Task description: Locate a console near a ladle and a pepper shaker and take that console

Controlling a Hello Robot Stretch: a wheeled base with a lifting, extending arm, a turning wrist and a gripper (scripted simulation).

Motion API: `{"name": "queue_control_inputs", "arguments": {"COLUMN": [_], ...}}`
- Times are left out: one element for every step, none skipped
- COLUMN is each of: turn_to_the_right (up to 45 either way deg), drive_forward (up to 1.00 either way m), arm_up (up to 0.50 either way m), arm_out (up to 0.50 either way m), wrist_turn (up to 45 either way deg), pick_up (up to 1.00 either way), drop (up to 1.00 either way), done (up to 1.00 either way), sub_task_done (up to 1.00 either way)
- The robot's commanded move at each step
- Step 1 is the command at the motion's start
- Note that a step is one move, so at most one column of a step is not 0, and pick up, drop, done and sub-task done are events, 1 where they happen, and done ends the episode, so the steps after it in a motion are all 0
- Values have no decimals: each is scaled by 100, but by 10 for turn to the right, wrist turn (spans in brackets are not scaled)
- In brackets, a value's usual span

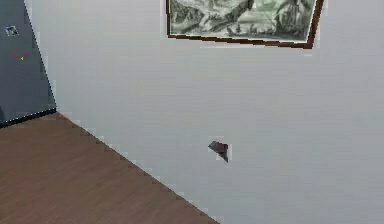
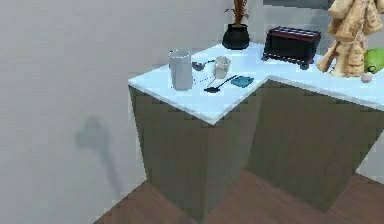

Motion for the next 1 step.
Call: {"name": "queue_control_inputs", "arguments": {"turn_to_the_right": [450], "drive_forward": [0], "arm_up": [0], "arm_out": [0], "wrist_turn": [0], "pick_up": [0], "drop": [0], "done": [0], "sub_task_done": [0]}}
